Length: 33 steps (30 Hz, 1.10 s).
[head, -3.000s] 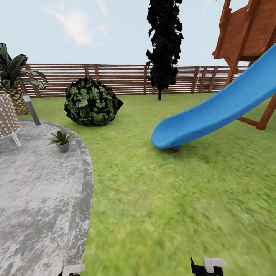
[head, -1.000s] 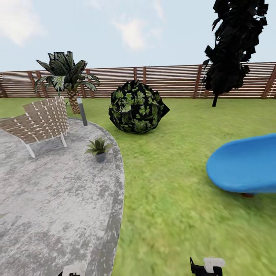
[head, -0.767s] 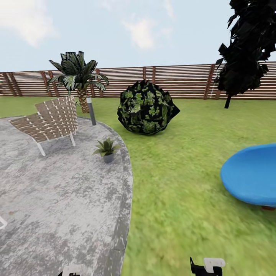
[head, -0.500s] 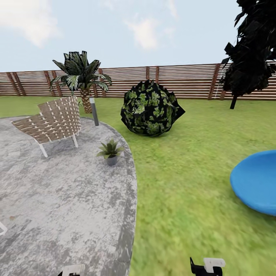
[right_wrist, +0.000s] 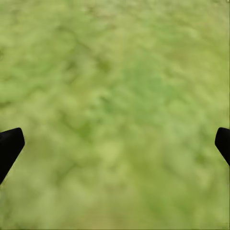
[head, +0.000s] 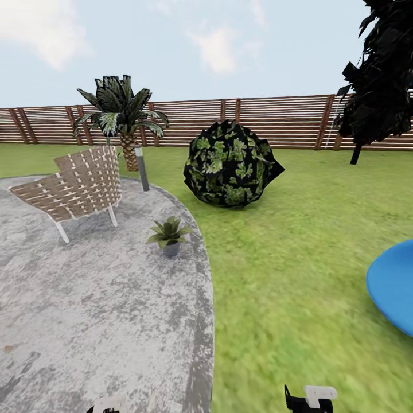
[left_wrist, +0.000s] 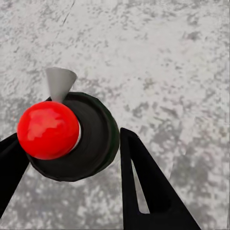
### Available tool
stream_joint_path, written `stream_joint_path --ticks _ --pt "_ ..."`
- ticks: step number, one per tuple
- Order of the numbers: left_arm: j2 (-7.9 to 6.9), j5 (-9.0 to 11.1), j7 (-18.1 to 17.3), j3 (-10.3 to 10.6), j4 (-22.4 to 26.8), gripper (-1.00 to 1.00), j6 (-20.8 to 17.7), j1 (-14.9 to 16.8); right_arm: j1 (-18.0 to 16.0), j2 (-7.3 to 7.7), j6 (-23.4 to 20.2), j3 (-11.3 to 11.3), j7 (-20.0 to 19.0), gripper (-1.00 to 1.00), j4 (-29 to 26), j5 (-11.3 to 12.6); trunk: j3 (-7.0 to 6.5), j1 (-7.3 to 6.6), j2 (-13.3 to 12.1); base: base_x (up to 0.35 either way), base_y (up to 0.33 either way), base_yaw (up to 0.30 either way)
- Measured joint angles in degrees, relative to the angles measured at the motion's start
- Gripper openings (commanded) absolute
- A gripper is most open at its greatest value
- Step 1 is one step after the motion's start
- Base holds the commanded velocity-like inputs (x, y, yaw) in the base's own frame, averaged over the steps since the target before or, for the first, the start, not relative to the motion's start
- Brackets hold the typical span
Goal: Pick up the pesticide atomizer in the garden and spray insectifuge to fully cover both potted plants in the garden.
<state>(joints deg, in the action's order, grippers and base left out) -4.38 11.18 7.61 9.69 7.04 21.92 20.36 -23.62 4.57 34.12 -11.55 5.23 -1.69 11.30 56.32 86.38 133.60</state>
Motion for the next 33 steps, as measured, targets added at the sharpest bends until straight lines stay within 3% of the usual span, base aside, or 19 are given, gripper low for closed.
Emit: stream_joint_path --ticks 33 --pt "0.01 -0.01 0.0 0.0 -0.03 -1.0 0.01 0.01 0.01 0.01 -0.06 0.02 -0.09 1.0 -0.02 0.02 0.0 0.0 0.0 0.292 0.223 -0.02"
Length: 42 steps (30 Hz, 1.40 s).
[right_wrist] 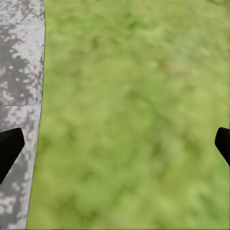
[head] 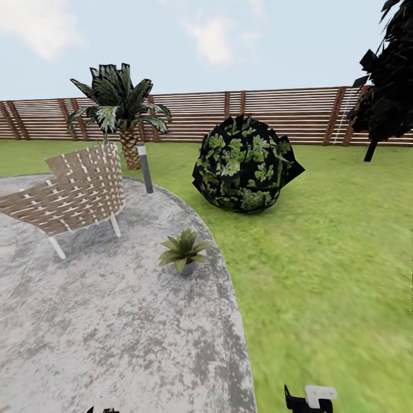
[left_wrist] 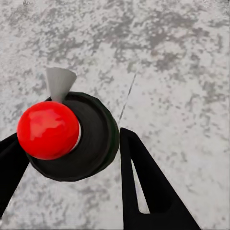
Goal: Pick up the pesticide atomizer in the garden and spray insectifuge to fully cover both potted plants in the garden.
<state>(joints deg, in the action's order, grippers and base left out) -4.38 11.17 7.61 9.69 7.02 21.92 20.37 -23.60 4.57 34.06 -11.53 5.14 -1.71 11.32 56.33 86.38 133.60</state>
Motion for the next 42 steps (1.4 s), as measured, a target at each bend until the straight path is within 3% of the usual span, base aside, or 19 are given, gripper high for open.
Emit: stream_joint_path --ticks 8,26,42 --pt "0.0 0.0 0.0 0.0 0.0 -1.0 0.0 0.01 0.0 0.0 0.06 0.0 0.0 1.0 -0.01 0.0 0.0 0.0 0.0 0.284 0.231 -0.265" --pt "-0.01 0.01 0.01 0.0 0.03 -1.0 0.0 -0.01 -0.01 0.19 0.06 0.0 0.17 1.0 0.01 0.07 0.0 0.0 0.0 0.251 0.245 -0.015" --pt "0.0 0.01 -0.03 0.04 0.01 -1.0 -0.02 -0.01 -0.01 0.12 0.09 0.0 0.15 1.0 0.02 0.1 -0.75 0.03 0.0 0.187 0.19 -0.153"
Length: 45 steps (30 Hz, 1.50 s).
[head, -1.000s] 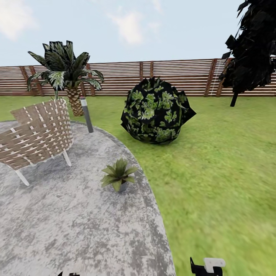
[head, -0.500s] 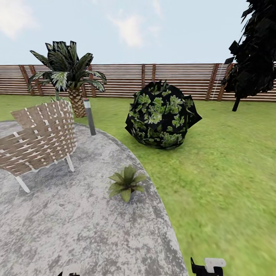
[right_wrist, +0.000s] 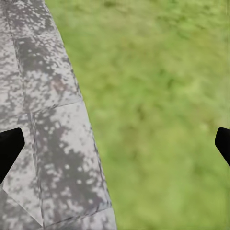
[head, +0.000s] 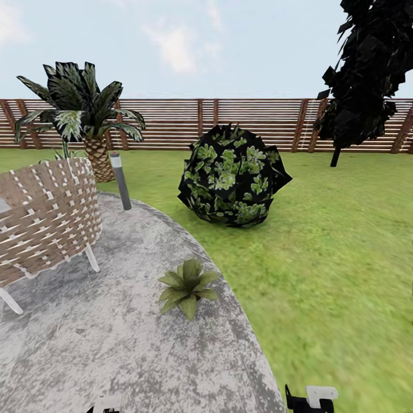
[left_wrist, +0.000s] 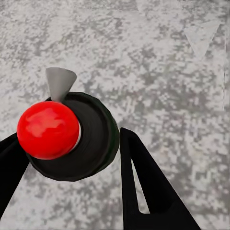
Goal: Pick up the pesticide atomizer in the garden and spray insectifuge to fully cover both potted plants in the garden.
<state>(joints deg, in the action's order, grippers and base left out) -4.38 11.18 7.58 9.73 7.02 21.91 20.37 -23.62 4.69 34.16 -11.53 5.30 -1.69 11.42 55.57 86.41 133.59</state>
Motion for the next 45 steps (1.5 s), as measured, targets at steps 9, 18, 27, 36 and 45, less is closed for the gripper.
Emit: stream_joint_path --ticks 9,18,27,36,45 --pt "0.29 0.0 -0.69 -0.05 0.02 -1.0 0.0 0.0 0.0 0.55 0.18 0.12 0.1 1.0 -0.08 0.19 -0.05 0.0 0.0 0.002 0.003 -0.026" --pt "-0.44 -0.59 -0.67 0.17 0.0 -1.0 0.01 -0.07 0.01 -0.11 0.01 0.08 0.01 1.0 -0.45 0.37 -0.22 0.0 0.0 0.0 0.0 -0.23" --pt "-0.32 -4.73 -1.49 1.79 1.15 -1.0 -0.74 0.86 -0.09 0.0 -0.09 -0.43 -0.49 1.0 -5.33 -0.28 -0.34 0.0 0.0 0.0 0.0 -0.153" --pt "-1.59 -25.13 -32.37 3.2 1.32 -1.0 -6.7 12.69 -0.61 0.02 -4.24 -3.63 -1.18 1.0 -17.96 -27.4 -0.35 0.0 0.0 0.0 0.0 -0.001" --pt "-1.56 -43.39 -51.19 3.47 1.24 -1.0 -8.42 20.39 -5.88 -1.47 -11.47 -3.86 -23.53 1.0 -21.23 -39.28 -0.34 0.0 0.0 0.0 0.0 0.0"
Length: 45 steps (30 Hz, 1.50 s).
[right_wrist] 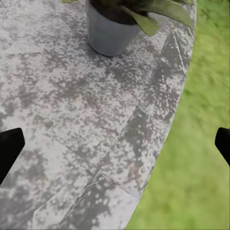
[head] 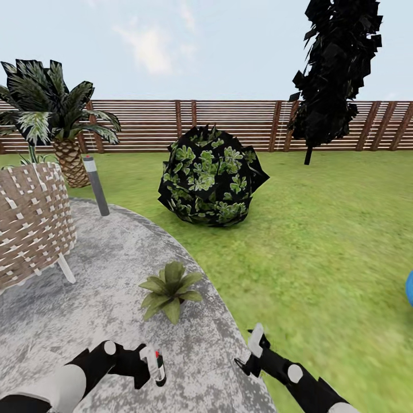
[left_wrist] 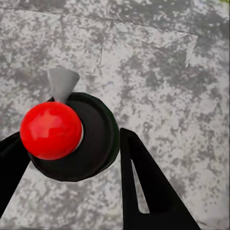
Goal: Pick up the pesticide atomizer in the garden and spray insectifuge to fully cover both potted plants in the garden.
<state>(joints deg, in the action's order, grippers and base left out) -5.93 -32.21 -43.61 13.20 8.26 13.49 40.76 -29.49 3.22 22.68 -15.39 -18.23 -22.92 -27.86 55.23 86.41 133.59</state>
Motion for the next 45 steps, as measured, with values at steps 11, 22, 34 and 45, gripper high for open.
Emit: stream_joint_path --ticks 11,22,34,45 --pt "0.0 -2.51 -3.35 0.46 0.01 -1.0 0.08 0.23 -0.36 -1.71 -0.43 0.2 -16.42 1.0 -6.79 -0.13 0.0 0.0 0.0 0.0 0.0 0.0" --pt "0.89 -1.88 -2.6 3.21 2.4 -1.0 -0.21 0.13 -0.37 -7.12 -0.39 -0.08 -20.07 -1.0 -7.0 -0.27 0.0 0.0 0.0 0.0 0.0 0.0" --pt "2.64 -1.66 -5.16 8.37 4.0 -1.0 1.81 0.11 -0.72 -9.19 -0.37 -0.06 -20.85 -1.0 -6.93 -0.42 0.0 0.0 0.0 0.0 0.0 0.0" --pt "4.0 -1.44 -8.68 8.84 6.92 -1.0 4.07 0.19 -0.74 -8.58 -0.31 0.03 -20.84 -1.0 -6.87 -0.42 0.0 0.0 0.0 0.0 0.0 0.0"
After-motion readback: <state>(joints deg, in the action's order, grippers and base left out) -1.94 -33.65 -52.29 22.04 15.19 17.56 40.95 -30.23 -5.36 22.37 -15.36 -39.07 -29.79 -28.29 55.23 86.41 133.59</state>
